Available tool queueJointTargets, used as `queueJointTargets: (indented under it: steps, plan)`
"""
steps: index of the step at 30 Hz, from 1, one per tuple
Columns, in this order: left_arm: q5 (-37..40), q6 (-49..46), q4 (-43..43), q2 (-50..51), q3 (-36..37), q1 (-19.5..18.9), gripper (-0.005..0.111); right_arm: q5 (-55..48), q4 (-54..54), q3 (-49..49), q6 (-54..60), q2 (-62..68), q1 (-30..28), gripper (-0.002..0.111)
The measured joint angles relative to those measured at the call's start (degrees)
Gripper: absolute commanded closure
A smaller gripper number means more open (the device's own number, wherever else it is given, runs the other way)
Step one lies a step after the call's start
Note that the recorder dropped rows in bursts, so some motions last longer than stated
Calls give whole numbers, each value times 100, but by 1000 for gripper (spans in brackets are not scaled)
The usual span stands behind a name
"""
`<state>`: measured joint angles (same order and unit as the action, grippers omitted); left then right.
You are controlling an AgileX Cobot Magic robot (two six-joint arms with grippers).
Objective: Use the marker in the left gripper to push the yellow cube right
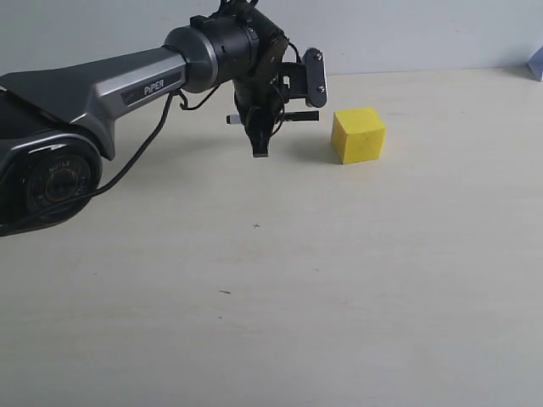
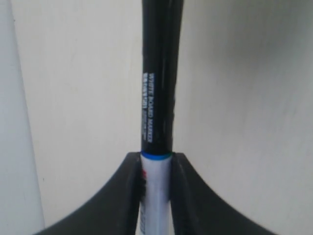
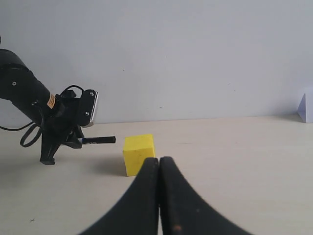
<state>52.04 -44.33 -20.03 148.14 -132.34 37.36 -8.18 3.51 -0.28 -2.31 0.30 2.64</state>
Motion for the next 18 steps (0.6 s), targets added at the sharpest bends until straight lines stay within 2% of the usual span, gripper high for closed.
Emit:
queueJointTargets:
  steps: [13, 18]
  plan:
    - [-84, 171, -36, 0, 0, 96, 107, 0, 0, 0, 0, 0, 0, 108]
    - [281, 316, -122, 0, 0, 96, 107, 0, 0, 0, 0, 0, 0, 108]
